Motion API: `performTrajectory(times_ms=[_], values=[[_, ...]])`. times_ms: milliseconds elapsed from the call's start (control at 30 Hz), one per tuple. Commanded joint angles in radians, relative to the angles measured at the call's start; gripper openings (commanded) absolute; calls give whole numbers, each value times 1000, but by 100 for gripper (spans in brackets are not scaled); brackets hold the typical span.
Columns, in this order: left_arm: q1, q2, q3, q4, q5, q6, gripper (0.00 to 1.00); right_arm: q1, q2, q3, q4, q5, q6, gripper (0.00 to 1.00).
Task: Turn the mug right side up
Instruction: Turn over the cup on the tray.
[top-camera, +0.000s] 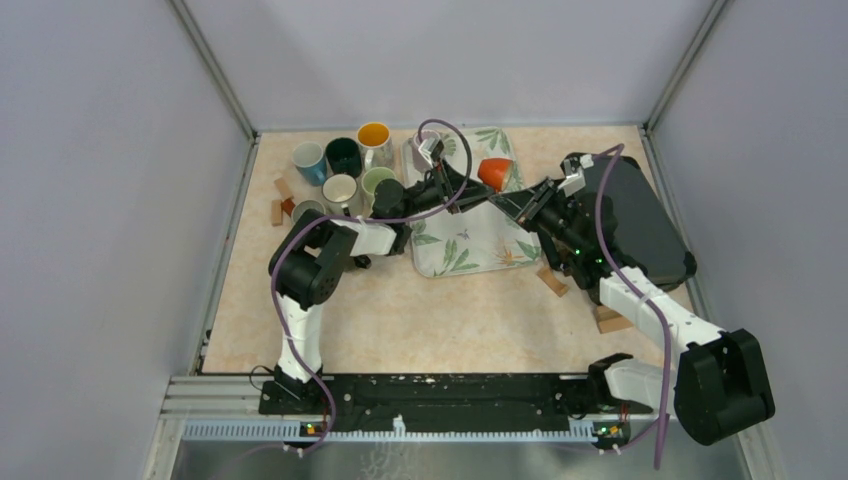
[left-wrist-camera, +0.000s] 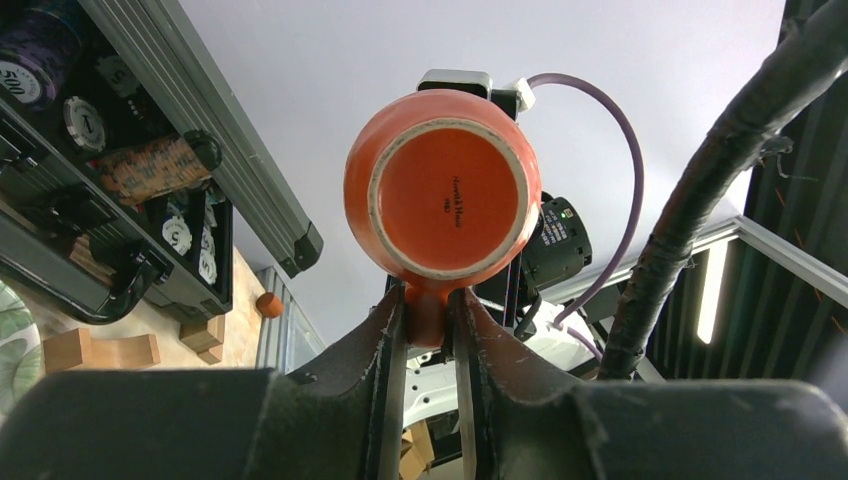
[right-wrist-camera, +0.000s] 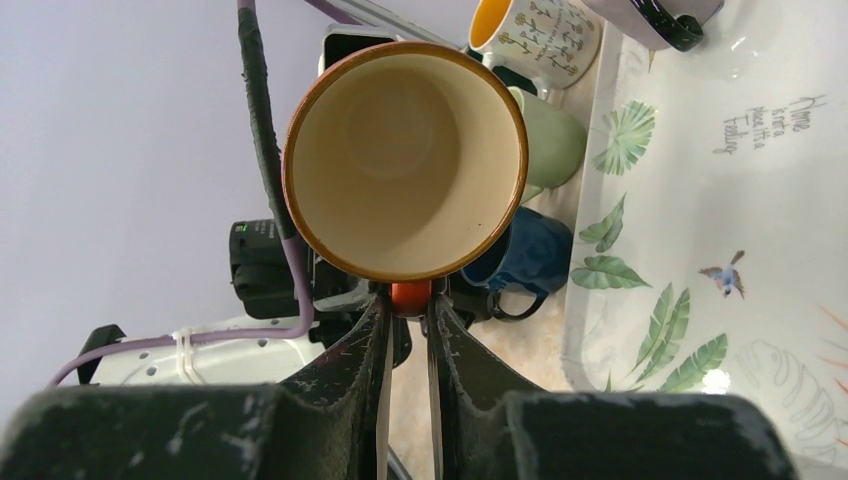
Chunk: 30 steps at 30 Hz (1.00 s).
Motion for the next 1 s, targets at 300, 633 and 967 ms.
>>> performTrajectory(times_ms=[300,633,967], values=[[-25,-2,-20,153,18,-25,22,6,3,36,-4,33,-40,0],[-27,-4,-24,157,20,-27,0,5,6,44,-17,36,-40,0],[-36,-14,-21,144,27,-29,0,16,51,72,19,46,-12,25]])
